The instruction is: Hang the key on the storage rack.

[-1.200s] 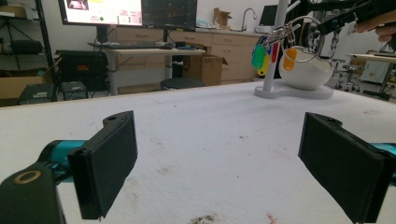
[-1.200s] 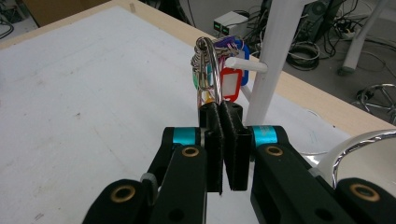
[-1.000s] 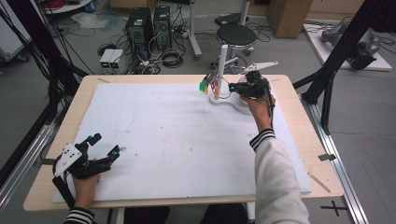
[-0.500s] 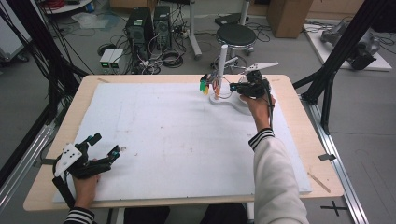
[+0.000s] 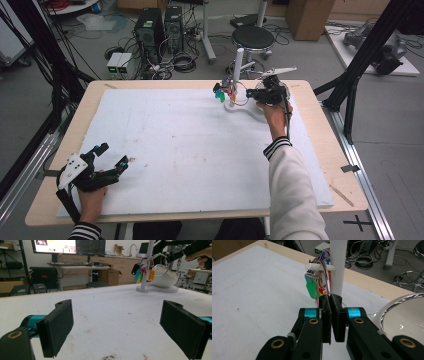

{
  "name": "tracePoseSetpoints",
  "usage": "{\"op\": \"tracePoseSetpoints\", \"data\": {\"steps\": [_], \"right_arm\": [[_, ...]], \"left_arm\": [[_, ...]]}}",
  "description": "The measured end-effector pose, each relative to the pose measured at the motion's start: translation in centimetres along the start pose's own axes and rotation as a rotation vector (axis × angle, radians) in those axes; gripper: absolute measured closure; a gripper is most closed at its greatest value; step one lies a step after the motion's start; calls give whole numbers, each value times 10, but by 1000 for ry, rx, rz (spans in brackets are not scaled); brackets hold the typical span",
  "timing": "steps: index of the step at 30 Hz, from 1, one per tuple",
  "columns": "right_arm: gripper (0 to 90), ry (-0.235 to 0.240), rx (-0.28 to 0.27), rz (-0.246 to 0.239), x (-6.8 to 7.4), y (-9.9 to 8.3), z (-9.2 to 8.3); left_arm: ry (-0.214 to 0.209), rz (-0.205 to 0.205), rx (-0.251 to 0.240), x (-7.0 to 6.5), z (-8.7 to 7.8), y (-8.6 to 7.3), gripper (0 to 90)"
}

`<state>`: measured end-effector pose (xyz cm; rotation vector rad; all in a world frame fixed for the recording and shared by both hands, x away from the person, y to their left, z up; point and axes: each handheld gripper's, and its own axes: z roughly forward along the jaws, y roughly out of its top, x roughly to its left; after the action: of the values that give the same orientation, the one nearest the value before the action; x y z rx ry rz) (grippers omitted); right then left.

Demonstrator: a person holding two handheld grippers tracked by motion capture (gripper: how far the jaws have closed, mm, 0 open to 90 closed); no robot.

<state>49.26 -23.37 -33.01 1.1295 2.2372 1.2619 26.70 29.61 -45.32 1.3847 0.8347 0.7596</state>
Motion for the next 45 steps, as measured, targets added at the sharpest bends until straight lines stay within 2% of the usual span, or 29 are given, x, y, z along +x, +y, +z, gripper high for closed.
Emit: {"op": "tracePoseSetpoints", "data": {"steps": [3,7,9,16,18,24,29,30,33,35,36,38,40,43,45], "right_arm": [[878,-18,-3,-16,0,0,2],[866,-35,-6,-3,0,0,3],[861,-33,-27,10,0,0,4],[857,-52,-42,12,0,1,3],[856,-64,-23,8,1,1,2],[786,-74,-24,-6,2,1,-2],[637,-66,-44,-31,10,3,-11],[581,-64,-48,-28,12,3,-13],[339,-35,-51,-18,19,3,-21],[188,-29,-67,-39,25,2,-28],[112,-40,-84,-52,28,1,-31],[95,-38,-122,-77,33,-3,-39],[12,-2,-167,-81,36,-9,-46],[9,53,-210,-92,38,-20,-57],[8,71,-228,-96,39,-29,-64]], "left_arm": [[0,0,1,0,0,0,121],[-2,0,1,0,0,0,121],[-1,1,1,0,0,0,121],[0,1,1,0,0,0,121],[1,2,2,0,0,0,121],[2,2,1,0,0,0,121],[0,8,1,0,0,0,121],[0,8,0,-1,0,0,121],[1,4,-2,-1,0,0,121],[2,7,0,-1,0,0,121],[0,8,1,-1,0,0,121],[1,11,1,-1,0,0,121],[1,11,1,-1,0,0,121],[-1,11,-1,-1,0,0,121],[0,12,0,-1,0,0,121]]}}
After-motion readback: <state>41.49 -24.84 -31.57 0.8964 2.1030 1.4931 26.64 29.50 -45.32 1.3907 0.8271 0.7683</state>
